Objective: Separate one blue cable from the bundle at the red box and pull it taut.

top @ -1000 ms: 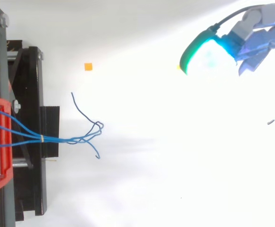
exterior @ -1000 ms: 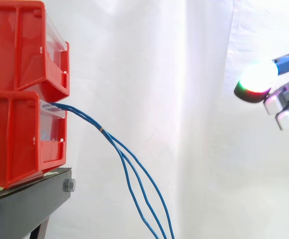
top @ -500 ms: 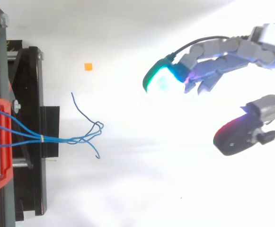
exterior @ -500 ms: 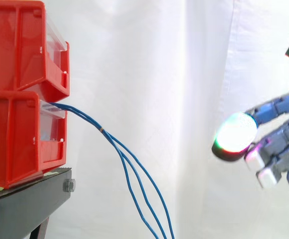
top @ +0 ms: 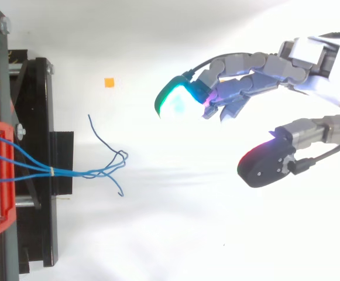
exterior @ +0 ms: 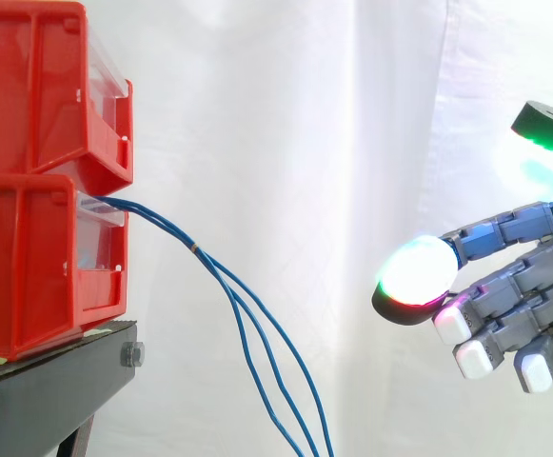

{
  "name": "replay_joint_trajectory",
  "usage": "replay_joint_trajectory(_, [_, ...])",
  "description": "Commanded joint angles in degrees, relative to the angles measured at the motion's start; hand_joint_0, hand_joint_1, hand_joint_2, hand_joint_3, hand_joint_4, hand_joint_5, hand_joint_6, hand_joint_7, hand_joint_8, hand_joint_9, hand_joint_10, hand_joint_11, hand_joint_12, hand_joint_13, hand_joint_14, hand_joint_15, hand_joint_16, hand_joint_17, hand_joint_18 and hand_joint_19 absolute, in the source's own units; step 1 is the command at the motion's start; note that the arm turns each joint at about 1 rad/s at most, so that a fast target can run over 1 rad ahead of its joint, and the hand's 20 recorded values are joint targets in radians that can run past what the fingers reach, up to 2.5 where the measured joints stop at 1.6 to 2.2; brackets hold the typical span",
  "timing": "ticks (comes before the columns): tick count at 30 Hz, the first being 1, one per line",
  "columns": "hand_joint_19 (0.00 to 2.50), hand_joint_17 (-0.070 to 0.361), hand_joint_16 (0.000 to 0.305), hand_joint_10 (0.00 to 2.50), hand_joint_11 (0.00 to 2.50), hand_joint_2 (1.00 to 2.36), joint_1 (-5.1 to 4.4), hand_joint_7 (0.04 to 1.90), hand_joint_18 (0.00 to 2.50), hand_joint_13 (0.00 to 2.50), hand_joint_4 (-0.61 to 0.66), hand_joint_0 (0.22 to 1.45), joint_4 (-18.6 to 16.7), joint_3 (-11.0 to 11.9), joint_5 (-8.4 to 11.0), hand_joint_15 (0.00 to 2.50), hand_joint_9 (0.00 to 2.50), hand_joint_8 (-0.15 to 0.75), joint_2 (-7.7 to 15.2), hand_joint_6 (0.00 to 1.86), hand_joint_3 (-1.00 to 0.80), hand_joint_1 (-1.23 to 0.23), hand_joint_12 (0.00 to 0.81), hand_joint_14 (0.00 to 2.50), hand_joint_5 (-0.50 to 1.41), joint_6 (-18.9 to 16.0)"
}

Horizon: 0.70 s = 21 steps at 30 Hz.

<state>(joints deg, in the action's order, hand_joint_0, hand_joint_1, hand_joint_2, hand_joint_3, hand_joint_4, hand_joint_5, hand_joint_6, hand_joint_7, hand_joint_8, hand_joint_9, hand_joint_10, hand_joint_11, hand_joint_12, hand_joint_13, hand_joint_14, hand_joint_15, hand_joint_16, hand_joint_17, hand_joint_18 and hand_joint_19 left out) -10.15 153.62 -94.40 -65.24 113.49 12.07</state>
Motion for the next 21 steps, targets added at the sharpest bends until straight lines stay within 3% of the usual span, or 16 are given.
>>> replay_joint_trajectory(1, [0.57,0.118,0.052,0.01,0.45,1.0,-0.22,0.79,0.68,0.61,0.39,0.56,-0.1,0.0,0.47,0.41,0.53,0.368,0.0,0.5,-0.49,-0.63,0.398,0.01,-0.21,0.8])
replay_joint_trajectory(3, [0.57,0.117,0.052,0.01,0.46,1.0,-0.31,0.79,0.68,0.61,0.39,0.56,-0.1,0.0,0.47,0.4,0.53,0.369,0.1,0.5,-0.49,-0.63,0.398,0.01,-0.21,0.9])
replay_joint_trajectory(7, [0.58,0.117,0.052,0.01,0.46,1.0,-0.31,0.79,0.68,0.61,0.39,0.56,-0.7,0.3,0.12,0.41,0.53,0.369,2.5,0.5,-0.49,-0.63,0.398,0.01,-0.21,0.1])
replay_joint_trajectory(13, [0.58,0.117,0.052,0.01,0.45,1.0,-0.13,0.8,0.68,0.61,0.39,0.56,-1.3,3.3,-1.2,0.4,0.53,0.369,7.0,0.5,-0.5,-0.63,0.398,0.01,-0.21,-3.9])
replay_joint_trajectory(21, [0.57,0.117,0.052,0.01,0.46,1.0,0.04,0.8,0.68,0.61,0.39,0.56,-3.2,3.7,-1.55,0.41,0.53,0.369,7.2,0.5,-0.5,-0.63,0.399,0.01,-0.21,-3.5])
